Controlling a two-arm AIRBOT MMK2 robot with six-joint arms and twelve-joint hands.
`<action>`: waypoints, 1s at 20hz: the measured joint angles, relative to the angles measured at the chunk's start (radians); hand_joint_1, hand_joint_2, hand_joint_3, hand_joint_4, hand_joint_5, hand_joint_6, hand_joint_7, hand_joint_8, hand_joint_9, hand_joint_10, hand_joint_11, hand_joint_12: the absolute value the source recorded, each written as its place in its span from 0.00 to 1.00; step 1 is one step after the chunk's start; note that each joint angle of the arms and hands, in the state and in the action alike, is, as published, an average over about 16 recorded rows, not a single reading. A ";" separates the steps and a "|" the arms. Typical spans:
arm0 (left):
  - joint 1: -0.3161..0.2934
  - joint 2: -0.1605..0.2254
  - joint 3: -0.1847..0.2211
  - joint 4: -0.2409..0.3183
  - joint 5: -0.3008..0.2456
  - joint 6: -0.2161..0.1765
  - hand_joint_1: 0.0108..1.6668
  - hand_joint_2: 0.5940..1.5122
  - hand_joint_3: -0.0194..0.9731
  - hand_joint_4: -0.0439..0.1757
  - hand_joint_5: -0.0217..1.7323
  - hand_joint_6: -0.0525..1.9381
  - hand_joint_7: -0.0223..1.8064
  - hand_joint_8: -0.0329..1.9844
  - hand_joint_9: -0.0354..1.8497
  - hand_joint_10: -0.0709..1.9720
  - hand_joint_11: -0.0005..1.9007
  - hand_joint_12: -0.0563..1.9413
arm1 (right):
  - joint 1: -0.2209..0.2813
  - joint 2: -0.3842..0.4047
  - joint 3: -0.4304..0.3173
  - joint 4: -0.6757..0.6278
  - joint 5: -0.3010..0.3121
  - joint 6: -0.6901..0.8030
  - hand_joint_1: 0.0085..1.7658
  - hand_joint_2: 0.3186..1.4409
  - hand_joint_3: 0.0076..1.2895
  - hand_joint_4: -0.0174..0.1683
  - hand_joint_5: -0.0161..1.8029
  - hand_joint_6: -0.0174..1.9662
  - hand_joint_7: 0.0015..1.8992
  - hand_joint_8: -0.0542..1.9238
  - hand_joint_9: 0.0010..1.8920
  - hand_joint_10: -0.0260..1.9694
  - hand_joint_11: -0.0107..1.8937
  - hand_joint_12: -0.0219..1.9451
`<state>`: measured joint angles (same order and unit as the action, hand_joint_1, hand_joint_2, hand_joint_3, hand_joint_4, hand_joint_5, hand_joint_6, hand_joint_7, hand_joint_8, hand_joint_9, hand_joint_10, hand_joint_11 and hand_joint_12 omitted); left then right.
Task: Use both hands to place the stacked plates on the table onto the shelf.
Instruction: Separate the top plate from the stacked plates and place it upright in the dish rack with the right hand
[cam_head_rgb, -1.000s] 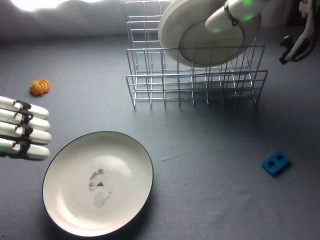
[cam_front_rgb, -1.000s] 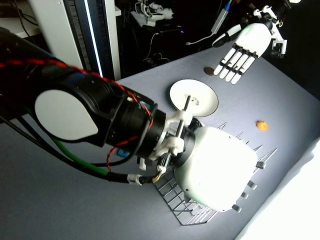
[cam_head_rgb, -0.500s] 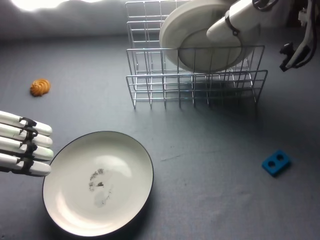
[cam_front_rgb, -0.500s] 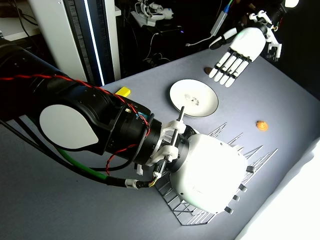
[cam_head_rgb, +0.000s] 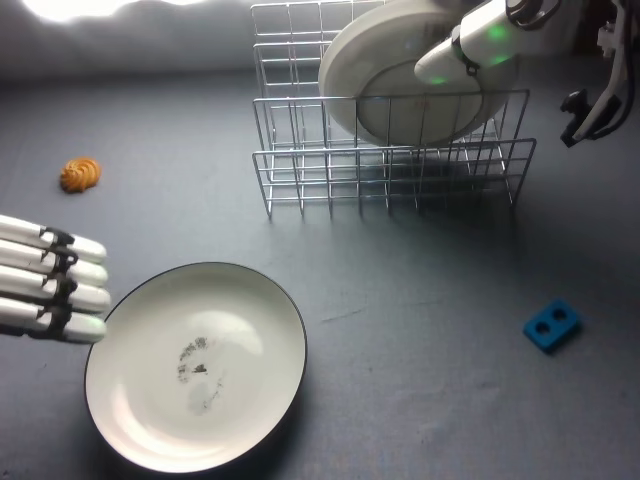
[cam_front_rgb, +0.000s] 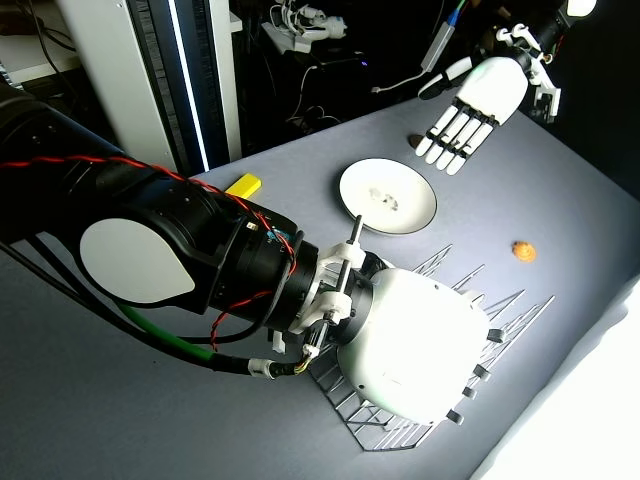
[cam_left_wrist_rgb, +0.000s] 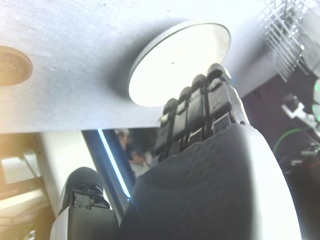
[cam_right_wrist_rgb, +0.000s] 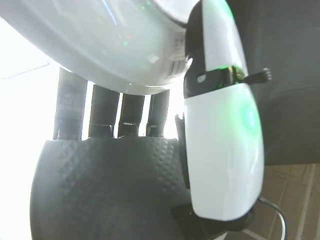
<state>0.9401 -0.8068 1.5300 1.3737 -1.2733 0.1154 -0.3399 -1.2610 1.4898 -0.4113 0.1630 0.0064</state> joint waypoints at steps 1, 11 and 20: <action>0.000 0.000 -0.001 -0.003 0.000 0.000 0.01 0.50 0.04 0.21 0.02 0.02 0.02 0.01 0.03 0.04 0.01 0.03 | -0.001 0.000 0.000 0.001 0.002 0.000 0.69 0.59 0.00 0.11 0.56 0.42 0.59 0.27 0.65 0.01 0.49 0.53; 0.000 0.000 -0.011 -0.022 0.000 0.000 0.01 0.50 0.04 0.21 0.02 0.02 0.02 0.01 0.03 0.04 0.01 0.03 | -0.006 0.013 -0.005 0.005 0.023 0.002 0.66 0.60 0.00 0.05 0.53 0.17 0.54 0.06 0.56 0.02 0.40 0.54; 0.013 0.000 -0.022 -0.018 0.006 0.000 0.01 0.50 0.04 0.21 0.02 0.02 0.02 0.01 0.03 0.04 0.01 0.03 | 0.015 0.040 -0.030 0.003 0.041 -0.014 0.65 0.59 0.00 0.06 0.49 0.02 0.47 0.04 0.48 0.02 0.27 0.56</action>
<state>0.9531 -0.8066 1.5082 1.3562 -1.2674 0.1155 -0.3246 -1.2209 1.4602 -0.4086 0.2041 -0.0074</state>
